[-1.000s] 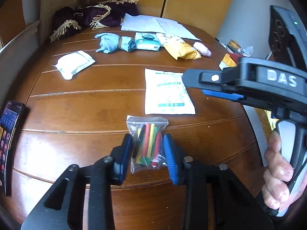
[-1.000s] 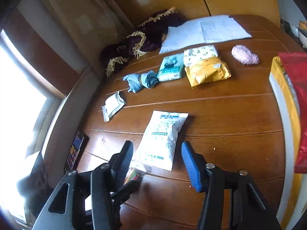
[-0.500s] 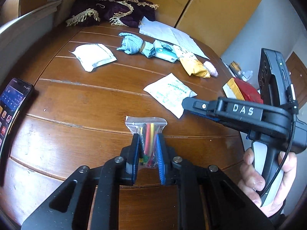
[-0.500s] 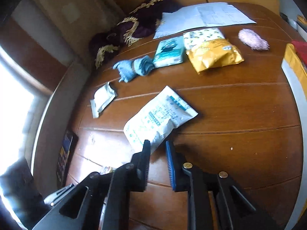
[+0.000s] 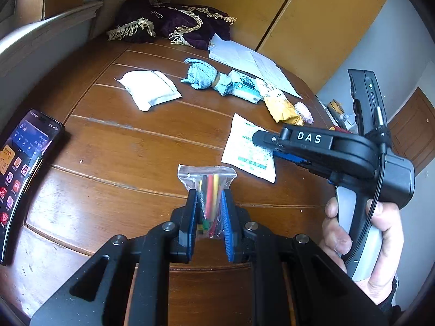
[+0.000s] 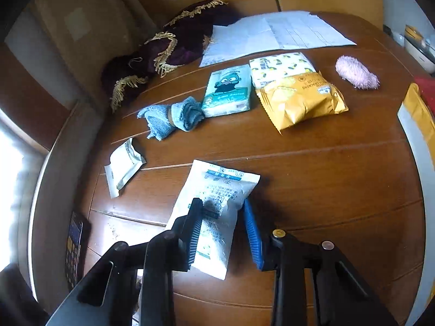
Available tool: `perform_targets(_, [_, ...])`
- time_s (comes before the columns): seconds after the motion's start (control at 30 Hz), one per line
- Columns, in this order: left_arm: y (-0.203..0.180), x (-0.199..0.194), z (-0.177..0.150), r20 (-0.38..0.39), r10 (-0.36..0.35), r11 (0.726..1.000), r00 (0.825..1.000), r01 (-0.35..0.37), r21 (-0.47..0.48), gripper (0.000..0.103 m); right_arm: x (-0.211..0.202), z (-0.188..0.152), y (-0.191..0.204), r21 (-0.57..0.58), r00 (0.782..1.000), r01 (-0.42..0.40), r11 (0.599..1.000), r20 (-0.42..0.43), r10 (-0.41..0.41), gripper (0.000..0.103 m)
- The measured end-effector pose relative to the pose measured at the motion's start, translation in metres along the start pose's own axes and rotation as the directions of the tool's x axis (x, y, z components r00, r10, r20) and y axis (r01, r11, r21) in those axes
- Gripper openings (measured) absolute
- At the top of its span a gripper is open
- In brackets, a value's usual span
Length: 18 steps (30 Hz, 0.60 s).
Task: Organize soft objects
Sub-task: 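Grasp the bag of colored sticks with the left tool while the right tool grasps the white packet, then carry the sticks bag and white packet into the box and open both tools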
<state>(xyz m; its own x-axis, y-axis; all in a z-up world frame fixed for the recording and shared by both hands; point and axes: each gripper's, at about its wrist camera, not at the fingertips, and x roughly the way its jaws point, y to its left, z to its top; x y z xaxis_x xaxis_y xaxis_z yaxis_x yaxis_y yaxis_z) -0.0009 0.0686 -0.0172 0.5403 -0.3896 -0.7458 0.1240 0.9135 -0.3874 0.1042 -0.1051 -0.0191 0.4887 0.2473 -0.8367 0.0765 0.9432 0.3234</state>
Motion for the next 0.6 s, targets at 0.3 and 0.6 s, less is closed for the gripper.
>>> perform_targets(0.3, [-0.011,0.000,0.001,0.002,-0.006,1.000,1.000,0.006,0.012,0.014,-0.034,-0.021,-0.012,-0.037,0.989,-0.141,0.989,0.041,0.142,0.006])
perform_targets(0.6, [-0.054,-0.009,-0.002,0.003,-0.063,0.996,0.998,0.063,0.071,0.014,-0.119,-0.045,-0.036,-0.122,0.956,-0.218,0.968,0.171,0.237,0.006])
